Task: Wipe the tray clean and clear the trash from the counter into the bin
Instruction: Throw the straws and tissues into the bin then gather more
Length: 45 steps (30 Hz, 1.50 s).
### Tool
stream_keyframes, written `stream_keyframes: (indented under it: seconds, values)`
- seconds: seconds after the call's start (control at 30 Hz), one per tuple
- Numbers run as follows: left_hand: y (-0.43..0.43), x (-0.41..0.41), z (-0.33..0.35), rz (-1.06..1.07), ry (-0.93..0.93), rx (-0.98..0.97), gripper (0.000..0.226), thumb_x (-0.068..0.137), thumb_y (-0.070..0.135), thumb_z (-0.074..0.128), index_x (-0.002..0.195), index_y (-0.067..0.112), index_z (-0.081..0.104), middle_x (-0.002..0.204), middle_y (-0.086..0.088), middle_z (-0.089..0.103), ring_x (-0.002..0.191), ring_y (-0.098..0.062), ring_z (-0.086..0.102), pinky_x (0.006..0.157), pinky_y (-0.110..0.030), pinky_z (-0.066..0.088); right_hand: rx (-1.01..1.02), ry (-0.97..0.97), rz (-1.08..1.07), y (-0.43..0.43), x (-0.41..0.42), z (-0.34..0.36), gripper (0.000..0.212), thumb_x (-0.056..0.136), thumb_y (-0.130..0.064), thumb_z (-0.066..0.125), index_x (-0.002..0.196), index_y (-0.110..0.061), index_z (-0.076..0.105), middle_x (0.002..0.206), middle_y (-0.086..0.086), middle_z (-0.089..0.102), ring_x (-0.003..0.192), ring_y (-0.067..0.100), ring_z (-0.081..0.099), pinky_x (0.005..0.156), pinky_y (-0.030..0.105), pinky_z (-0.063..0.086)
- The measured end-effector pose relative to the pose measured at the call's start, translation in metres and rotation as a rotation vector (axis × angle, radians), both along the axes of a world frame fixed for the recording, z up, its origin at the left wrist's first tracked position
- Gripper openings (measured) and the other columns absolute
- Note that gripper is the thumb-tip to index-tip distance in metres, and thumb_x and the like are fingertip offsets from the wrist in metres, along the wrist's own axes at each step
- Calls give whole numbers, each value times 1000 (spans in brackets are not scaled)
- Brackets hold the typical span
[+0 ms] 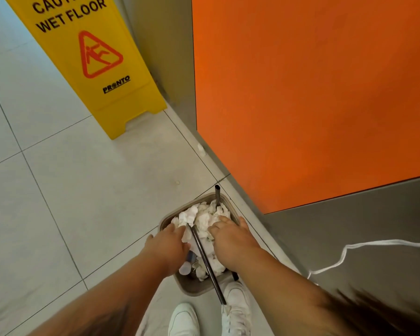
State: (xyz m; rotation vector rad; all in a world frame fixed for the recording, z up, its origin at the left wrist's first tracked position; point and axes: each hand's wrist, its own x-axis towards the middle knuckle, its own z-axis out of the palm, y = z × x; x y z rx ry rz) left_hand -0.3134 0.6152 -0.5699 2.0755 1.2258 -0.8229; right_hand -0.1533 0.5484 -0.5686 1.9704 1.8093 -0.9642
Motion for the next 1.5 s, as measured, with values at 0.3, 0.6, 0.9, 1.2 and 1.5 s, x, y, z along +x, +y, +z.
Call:
stream_keyframes:
  seconds: [0.3,0.6,0.9,1.2,1.5]
  values:
    - [13,4,85,100,-192,34,42,96,36,41,134,22,47,137,3,46,122,-17,48,100,-27,39,193,186,-237,-11,17,91,35,95,-15,44,128,-22,54,132,-3,50,126,18,39,105,35,32]
    - [16,8,240,-30,-327,106,37,97,38,40,131,26,49,135,9,48,123,-9,47,101,-19,33,346,347,-383,-36,30,274,34,96,-17,42,125,-26,57,129,-11,50,122,8,39,97,20,33]
    - [10,27,408,-262,-480,198,33,97,37,42,128,30,50,135,12,47,123,-6,46,102,-18,33,725,344,-451,-86,61,481,22,95,-24,52,110,-28,67,109,-18,60,103,-2,55,92,15,43]
    - [-9,86,540,-426,-831,233,27,96,34,47,121,39,55,121,24,50,116,4,47,97,-14,35,957,165,-701,-163,97,609,20,95,-23,53,99,-35,68,100,-30,57,103,-15,48,80,0,36]
    - [-48,148,595,-432,-987,167,23,94,33,50,107,50,56,112,31,56,105,15,49,91,-13,44,839,149,-867,-221,159,624,21,96,-26,51,98,-41,67,102,-26,61,96,-11,54,79,7,41]
